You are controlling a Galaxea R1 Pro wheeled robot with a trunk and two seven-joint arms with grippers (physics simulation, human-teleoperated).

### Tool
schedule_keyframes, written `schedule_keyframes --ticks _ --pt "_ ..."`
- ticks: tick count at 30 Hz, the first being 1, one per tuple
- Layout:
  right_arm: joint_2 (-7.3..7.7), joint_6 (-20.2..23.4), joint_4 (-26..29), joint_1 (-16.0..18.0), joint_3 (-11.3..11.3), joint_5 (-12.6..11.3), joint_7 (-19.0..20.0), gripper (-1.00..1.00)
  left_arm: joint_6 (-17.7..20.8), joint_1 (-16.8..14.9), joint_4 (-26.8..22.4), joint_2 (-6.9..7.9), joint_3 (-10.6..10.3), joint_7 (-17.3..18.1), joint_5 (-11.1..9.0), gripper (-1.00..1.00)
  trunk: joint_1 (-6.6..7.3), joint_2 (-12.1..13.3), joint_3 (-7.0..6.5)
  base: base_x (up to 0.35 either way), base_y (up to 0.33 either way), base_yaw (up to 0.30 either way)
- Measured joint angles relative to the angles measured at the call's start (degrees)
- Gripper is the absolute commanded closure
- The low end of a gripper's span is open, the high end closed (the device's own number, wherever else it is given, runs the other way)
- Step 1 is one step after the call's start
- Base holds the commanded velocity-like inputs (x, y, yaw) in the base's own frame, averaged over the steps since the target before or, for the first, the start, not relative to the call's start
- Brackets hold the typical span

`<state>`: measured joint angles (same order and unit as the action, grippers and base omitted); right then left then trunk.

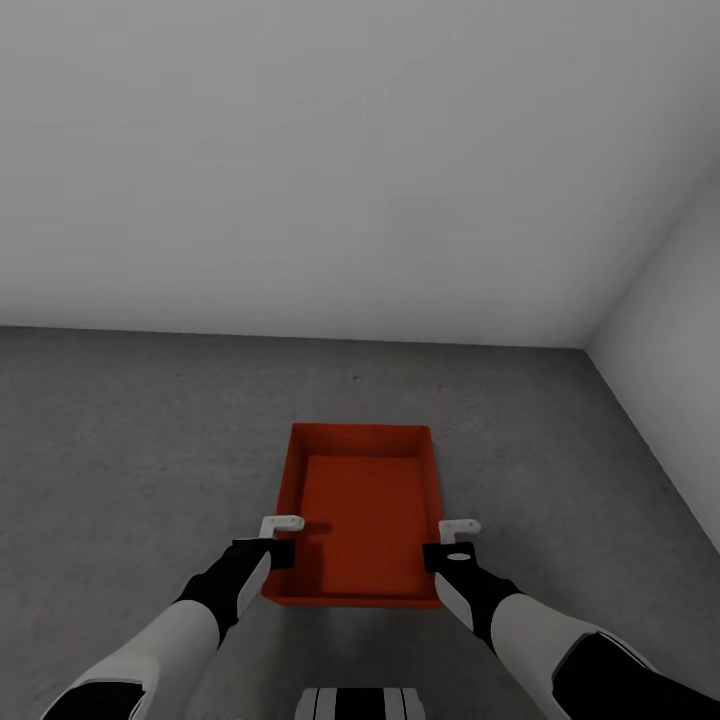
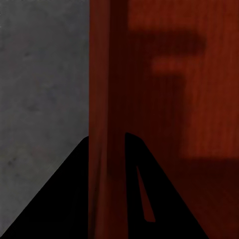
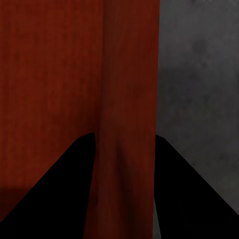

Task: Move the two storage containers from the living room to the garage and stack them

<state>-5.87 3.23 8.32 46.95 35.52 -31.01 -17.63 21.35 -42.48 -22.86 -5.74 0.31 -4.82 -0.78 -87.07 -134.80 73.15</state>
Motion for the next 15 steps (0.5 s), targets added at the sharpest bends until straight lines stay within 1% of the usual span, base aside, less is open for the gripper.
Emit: schedule_keyframes --ticks 15 --pt "0.06 0.0 0.0 0.0 -0.1 0.0 0.1 1.00 0.0 0.0 -0.1 -0.07 0.2 0.0 0.3 1.00 0.00 0.0 0.00 0.000 0.000 0.000"
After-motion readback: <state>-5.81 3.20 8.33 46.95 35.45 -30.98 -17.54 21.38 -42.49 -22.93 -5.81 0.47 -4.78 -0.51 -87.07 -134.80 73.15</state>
